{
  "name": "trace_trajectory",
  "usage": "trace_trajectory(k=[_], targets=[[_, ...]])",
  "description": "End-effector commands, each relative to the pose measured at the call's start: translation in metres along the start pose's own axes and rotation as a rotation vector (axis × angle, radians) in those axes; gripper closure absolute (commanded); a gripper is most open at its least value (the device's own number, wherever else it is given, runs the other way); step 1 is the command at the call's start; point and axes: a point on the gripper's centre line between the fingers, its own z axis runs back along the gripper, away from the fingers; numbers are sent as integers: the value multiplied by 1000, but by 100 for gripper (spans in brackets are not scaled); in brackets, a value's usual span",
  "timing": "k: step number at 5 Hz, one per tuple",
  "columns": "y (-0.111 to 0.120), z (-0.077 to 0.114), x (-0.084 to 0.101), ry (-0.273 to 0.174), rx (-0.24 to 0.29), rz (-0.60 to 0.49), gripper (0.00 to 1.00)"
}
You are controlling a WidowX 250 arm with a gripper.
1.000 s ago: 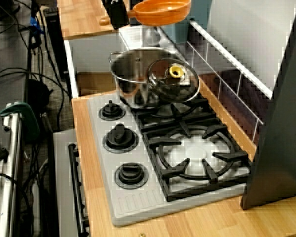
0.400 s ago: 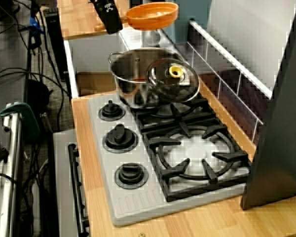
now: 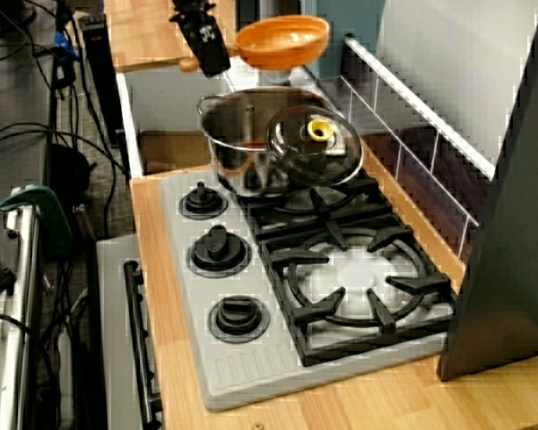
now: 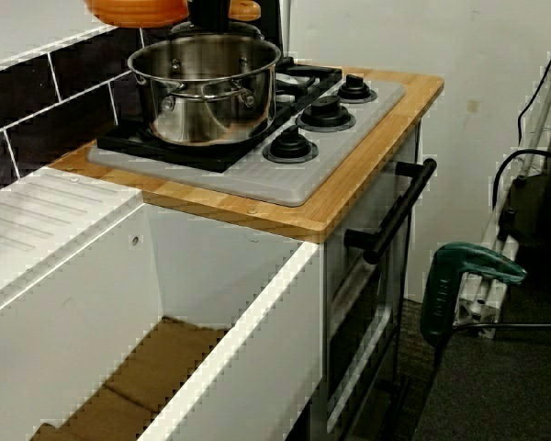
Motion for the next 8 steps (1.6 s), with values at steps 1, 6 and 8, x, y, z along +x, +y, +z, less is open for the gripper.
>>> trace_trajectory(k=[1,6,8], targets=[[4,-7,4,-24,32,-8,100],[-3,-19,-5,-2,43,-29,100],[-4,-24,-7,5,55,-28,100]])
